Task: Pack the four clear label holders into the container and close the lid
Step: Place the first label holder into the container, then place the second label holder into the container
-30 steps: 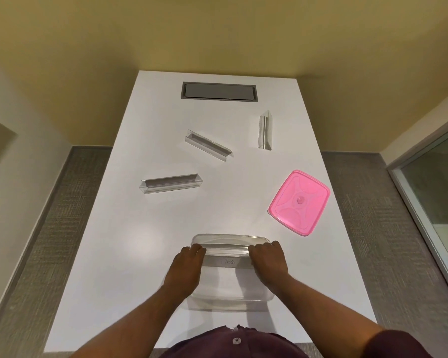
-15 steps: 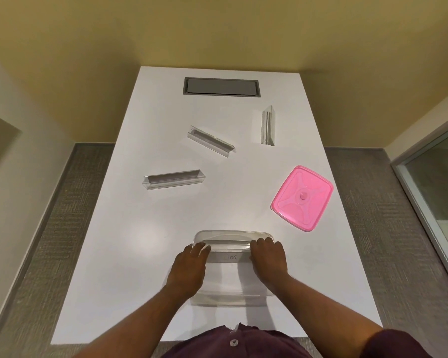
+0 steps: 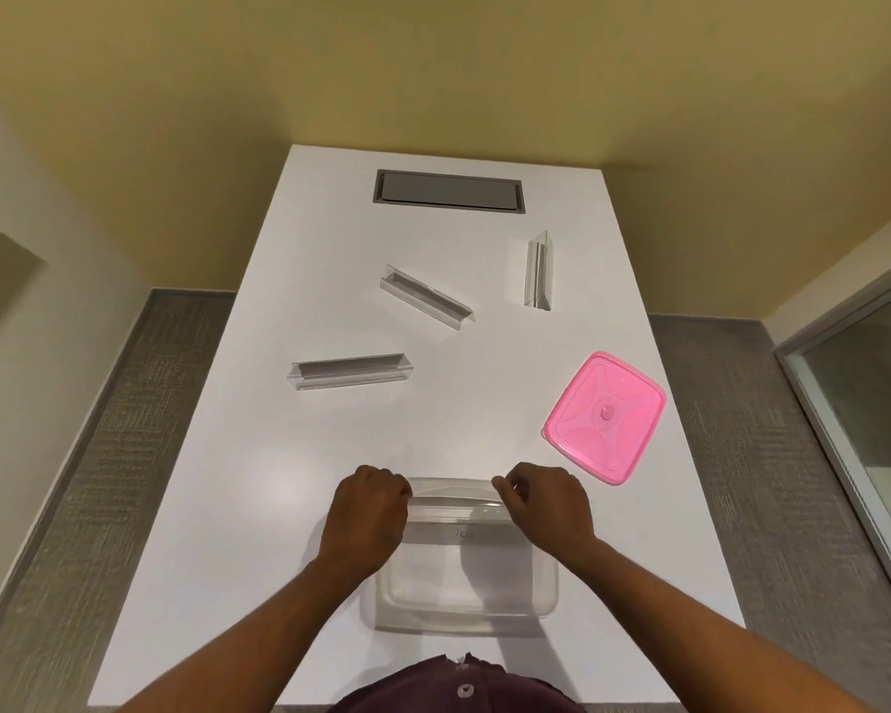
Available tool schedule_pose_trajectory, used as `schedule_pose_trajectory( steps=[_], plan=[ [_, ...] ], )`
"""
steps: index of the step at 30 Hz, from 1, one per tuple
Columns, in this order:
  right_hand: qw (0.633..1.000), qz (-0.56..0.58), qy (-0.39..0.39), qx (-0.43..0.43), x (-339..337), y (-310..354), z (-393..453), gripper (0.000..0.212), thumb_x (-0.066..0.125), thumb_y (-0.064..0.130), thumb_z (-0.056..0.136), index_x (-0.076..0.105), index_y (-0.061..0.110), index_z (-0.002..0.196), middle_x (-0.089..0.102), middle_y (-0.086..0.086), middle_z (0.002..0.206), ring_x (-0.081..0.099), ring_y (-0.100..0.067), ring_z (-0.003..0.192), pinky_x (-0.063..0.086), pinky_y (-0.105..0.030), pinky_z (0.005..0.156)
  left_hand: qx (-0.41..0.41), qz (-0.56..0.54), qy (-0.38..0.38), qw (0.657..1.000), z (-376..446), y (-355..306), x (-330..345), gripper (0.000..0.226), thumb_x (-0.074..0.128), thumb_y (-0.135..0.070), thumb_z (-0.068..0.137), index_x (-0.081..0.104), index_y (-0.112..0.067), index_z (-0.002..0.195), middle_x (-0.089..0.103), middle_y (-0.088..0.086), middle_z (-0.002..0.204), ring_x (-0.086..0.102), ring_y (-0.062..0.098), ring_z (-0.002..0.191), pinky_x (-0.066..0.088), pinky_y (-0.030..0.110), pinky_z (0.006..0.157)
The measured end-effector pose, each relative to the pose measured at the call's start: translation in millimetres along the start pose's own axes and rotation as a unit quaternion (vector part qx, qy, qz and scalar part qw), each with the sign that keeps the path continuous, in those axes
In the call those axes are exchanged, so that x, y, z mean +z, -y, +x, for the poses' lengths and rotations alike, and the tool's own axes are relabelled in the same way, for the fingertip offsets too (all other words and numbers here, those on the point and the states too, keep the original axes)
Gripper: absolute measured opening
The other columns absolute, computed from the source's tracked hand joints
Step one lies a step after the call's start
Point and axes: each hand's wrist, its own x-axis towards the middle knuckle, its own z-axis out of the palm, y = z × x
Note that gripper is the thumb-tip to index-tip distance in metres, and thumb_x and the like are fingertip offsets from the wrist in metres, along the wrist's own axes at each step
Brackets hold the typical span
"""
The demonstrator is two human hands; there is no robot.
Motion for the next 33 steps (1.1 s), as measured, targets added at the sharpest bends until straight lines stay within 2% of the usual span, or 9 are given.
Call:
schedule_pose_trajectory(
  steps=[7,10,15,18,22,26,28,31,33],
  plan=[
    [0.969,0.218,0.086,0.080,-1.5,32.3,69.6,0.022,0.066,0.041,0.092,0.072,0.024,0.079,0.076,0.015,0.068,0.071,-0.003,0.066,0.059,-0.034,0.073,-0.173,-0.099,-0.057,0.978,44.9,44.9,-9.8,0.014,0.057,-0.018,0.091,0.070,-0.022,0.092,0.072,-0.005,0.084,0.063,0.021,0.090,0.055,0.038,0.073],
    [0.956,0.246,0.131,0.089,6.4,48.2,100.4,0.022,0.066,0.040,0.090,0.074,0.023,0.080,0.077,0.015,0.072,0.076,-0.019,0.069,0.061,-0.036,0.073,-0.231,-0.139,-0.056,0.961,63.8,78.2,-10.9,0.014,0.057,-0.018,0.090,0.071,-0.022,0.090,0.075,-0.004,0.087,0.067,0.021,0.089,0.056,0.037,0.074],
    [0.950,0.238,0.180,0.090,23.3,74.3,150.9,0.024,0.068,0.039,0.091,0.076,0.017,0.084,0.078,0.004,0.082,0.072,-0.017,0.081,0.055,-0.033,0.080,-0.316,-0.210,-0.082,0.922,94.6,124.2,-13.0,0.013,0.058,-0.022,0.092,0.070,-0.019,0.089,0.071,-0.005,0.085,0.068,0.021,0.086,0.046,0.029,0.072],
    [0.938,0.249,0.216,0.105,33.2,88.8,183.0,0.034,0.066,0.038,0.093,0.063,0.012,0.072,0.060,0.009,0.068,0.054,-0.015,0.067,0.044,-0.033,0.069,-0.364,-0.264,-0.110,0.886,120.3,146.2,-17.3,0.013,0.058,-0.024,0.094,0.067,-0.015,0.098,0.069,-0.002,0.097,0.067,0.024,0.098,0.046,0.030,0.080],
    [0.900,0.329,0.225,0.174,44.4,106.8,220.9,0.043,0.065,0.037,0.097,0.034,0.032,0.067,0.033,0.010,0.071,0.034,-0.010,0.062,0.030,-0.027,0.056,-0.460,-0.346,-0.068,0.815,155.6,170.0,-23.7,0.045,0.056,-0.043,0.096,0.055,-0.013,0.131,0.060,0.011,0.135,0.056,0.030,0.123,0.044,0.036,0.094],
    [0.866,0.390,0.215,0.225,53.1,122.4,250.5,0.042,0.062,0.028,0.100,0.035,0.019,0.069,0.031,-0.005,0.067,0.031,-0.020,0.053,0.025,-0.032,0.055,-0.454,-0.369,-0.039,0.810,183.4,183.1,-28.4,0.061,0.051,-0.050,0.097,0.042,-0.015,0.147,0.045,0.011,0.152,0.046,0.030,0.137,0.039,0.036,0.102],
    [0.850,0.409,0.217,0.252,56.1,131.9,260.2,0.035,0.061,0.028,0.100,0.042,0.018,0.072,0.034,-0.005,0.068,0.033,-0.021,0.053,0.035,-0.034,0.061,-0.448,-0.383,-0.026,0.808,194.2,184.6,-29.9,0.064,0.049,-0.051,0.098,0.039,-0.015,0.150,0.042,0.010,0.155,0.042,0.030,0.141,0.037,0.040,0.111],
    [0.830,0.429,0.232,0.272,61.8,143.2,267.8,0.030,0.061,0.031,0.099,0.049,0.018,0.075,0.043,-0.002,0.071,0.043,-0.018,0.059,0.044,-0.034,0.076,-0.442,-0.405,0.001,0.800,203.4,183.2,-28.3,0.065,0.043,-0.054,0.099,0.045,-0.009,0.145,0.045,0.012,0.153,0.043,0.033,0.140,0.035,0.048,0.117],
    [0.826,0.430,0.236,0.279,64.0,146.9,268.0,0.029,0.061,0.033,0.099,0.052,0.018,0.076,0.046,-0.002,0.075,0.047,-0.021,0.066,0.044,-0.033,0.075,-0.444,-0.409,0.004,0.797,203.7,179.4,-25.0,0.066,0.041,-0.056,0.099,0.050,-0.005,0.139,0.053,0.015,0.145,0.048,0.036,0.135,0.038,0.050,0.114]
  ],
)
